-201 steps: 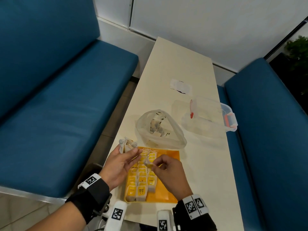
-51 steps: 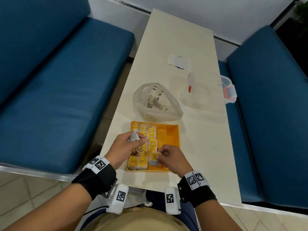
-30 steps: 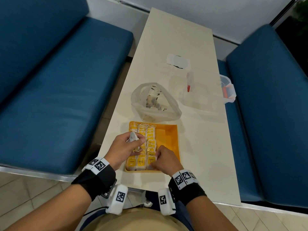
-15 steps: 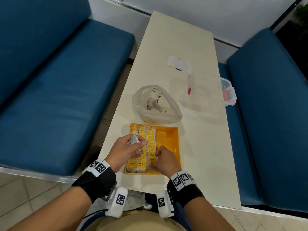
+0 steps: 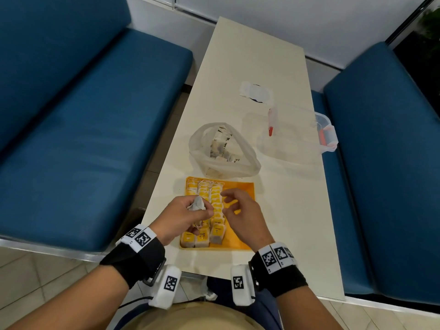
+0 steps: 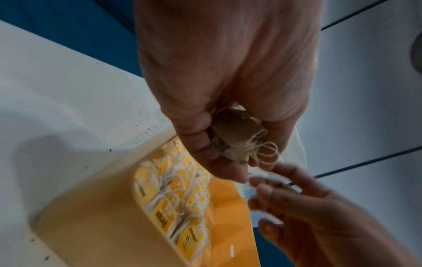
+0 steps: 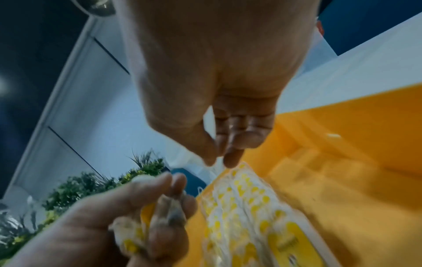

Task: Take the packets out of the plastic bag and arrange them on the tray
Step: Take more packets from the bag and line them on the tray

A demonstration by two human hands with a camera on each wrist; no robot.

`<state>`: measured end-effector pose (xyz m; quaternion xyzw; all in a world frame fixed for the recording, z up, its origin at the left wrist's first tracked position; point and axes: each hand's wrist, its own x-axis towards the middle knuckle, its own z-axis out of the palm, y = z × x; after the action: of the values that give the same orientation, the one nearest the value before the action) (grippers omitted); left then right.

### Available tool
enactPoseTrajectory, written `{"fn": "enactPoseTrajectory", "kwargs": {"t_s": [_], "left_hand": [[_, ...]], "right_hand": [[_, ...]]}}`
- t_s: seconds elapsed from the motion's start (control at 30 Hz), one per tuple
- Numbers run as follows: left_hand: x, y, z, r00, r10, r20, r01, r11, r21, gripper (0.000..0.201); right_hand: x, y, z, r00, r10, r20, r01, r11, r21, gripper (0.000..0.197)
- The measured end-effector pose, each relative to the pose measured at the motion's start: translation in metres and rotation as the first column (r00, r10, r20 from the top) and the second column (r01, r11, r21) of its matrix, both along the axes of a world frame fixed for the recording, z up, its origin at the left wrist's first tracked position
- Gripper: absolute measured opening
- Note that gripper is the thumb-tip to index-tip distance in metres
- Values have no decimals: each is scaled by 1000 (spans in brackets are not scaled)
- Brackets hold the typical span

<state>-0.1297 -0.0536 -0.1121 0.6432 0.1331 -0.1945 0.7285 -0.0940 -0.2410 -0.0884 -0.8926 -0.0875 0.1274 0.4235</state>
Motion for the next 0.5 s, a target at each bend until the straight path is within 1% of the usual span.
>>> {"fn": "enactPoseTrajectory", "kwargs": {"t_s": [0.07, 0.17, 0.3, 0.37, 0.4, 0.5], "left_hand": [[0, -2, 2, 995, -101, 15, 101, 995, 5, 9], [0, -6, 7, 980, -200, 8, 200, 979, 37, 17], [2, -5, 7, 963, -267, 26, 267, 963, 28, 43], [1, -5, 7, 953, -302, 26, 302, 953, 5, 49], [1, -5, 6, 953, -303, 25, 303, 953, -15, 48], [0, -1, 6, 966, -259, -1, 259, 965, -50, 36]], "right_hand": [[1, 1, 10, 991, 115, 66, -120, 989, 85, 43], [0, 4, 17, 961, 268, 74, -275, 954, 117, 50], [-4, 5, 15, 904, 423, 69, -427, 901, 70, 49], [-6, 6, 10, 902, 425, 82, -430, 901, 54, 43], [-6, 6, 8, 913, 398, 86, -404, 912, 67, 40], [-5, 7, 3, 966, 249, 70, -257, 955, 145, 35]]}}
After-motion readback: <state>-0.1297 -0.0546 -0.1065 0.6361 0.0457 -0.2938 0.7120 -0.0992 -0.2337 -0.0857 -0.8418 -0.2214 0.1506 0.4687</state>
